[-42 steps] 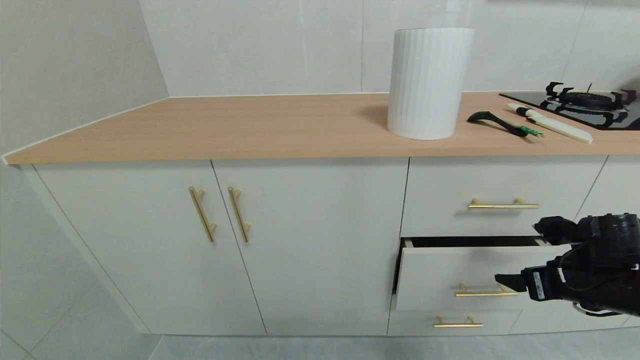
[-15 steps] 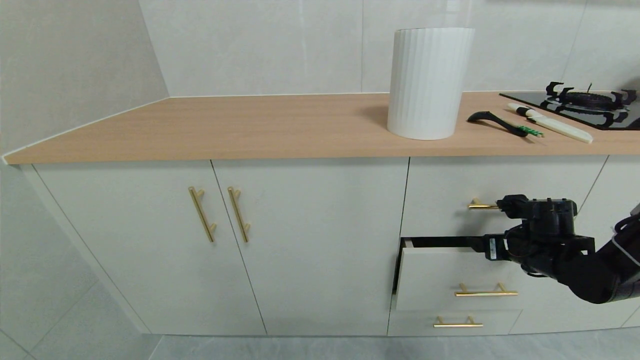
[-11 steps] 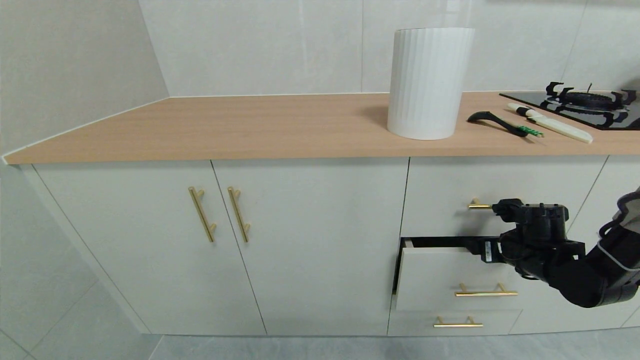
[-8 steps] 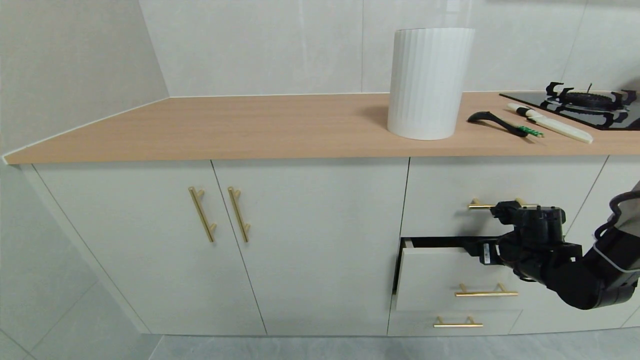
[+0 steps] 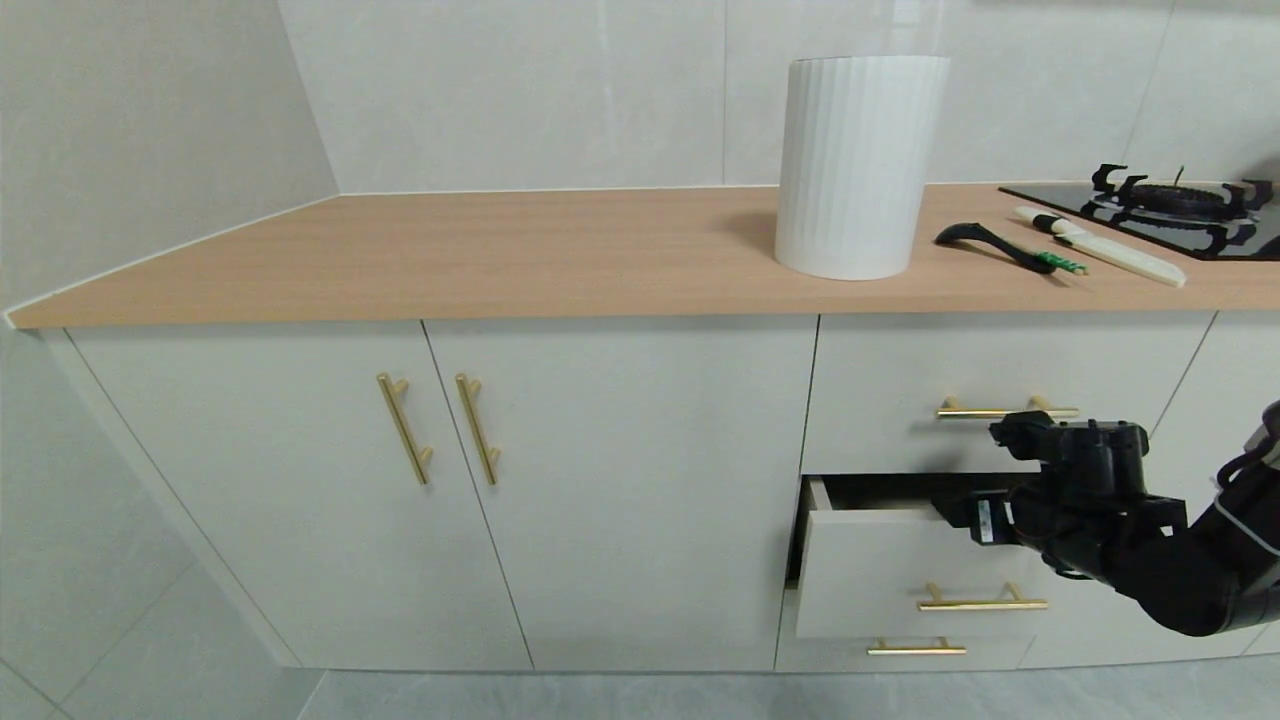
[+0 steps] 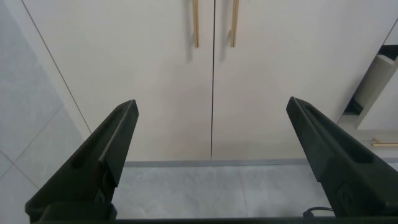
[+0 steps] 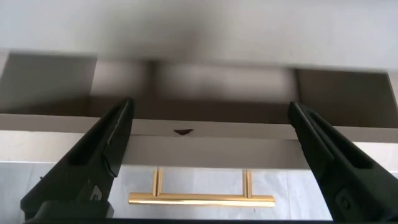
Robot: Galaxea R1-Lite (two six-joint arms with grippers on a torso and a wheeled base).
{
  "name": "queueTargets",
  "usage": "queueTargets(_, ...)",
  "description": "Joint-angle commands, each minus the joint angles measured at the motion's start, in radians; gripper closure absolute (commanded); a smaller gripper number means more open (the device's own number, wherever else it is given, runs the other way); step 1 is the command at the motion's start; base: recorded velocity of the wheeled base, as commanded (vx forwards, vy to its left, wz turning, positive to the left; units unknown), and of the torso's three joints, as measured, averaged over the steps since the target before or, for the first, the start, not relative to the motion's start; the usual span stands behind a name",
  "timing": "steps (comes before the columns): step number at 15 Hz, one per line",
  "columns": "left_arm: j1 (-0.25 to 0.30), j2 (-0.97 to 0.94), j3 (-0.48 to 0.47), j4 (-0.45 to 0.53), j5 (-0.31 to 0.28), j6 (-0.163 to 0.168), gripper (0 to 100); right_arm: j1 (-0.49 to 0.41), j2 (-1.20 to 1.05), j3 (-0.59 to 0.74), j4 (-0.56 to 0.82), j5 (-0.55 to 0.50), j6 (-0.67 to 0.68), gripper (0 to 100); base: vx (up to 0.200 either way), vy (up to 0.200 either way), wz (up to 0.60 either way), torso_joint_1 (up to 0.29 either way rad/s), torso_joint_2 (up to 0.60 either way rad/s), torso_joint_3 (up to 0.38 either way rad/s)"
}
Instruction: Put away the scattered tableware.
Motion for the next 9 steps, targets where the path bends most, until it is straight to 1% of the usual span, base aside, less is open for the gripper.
queueTargets(1, 0.0, 0.002, 0.0, -0.001, -0.001, 0.0, 0, 0.009, -0.04, 0.041, -0.003, 0.0, 0.0, 0, 0.0, 0.0, 0.0, 0.0, 0.0, 0.0)
queueTargets(2, 0.0, 0.0, 0.0, -0.001, -0.001, 0.0, 0, 0.009, -0.046, 0.049, -0.003, 0.0, 0.0, 0, 0.0, 0.0, 0.0, 0.0, 0.0, 0.0)
queueTargets(8, 0.0, 0.0, 0.0, -0.001, 0.001, 0.0, 0, 0.009, -0.206, 0.228, -0.001, -0.001, -0.003, 0, 0.0, 0.0, 0.0, 0.0, 0.0, 0.0)
queueTargets(9, 0.0, 0.0, 0.0, -0.001, -0.001, 0.0, 0, 0.009, -0.213, 0.24, -0.001, -0.001, -0.003, 0, 0.0, 0.0, 0.0, 0.0, 0.0, 0.0)
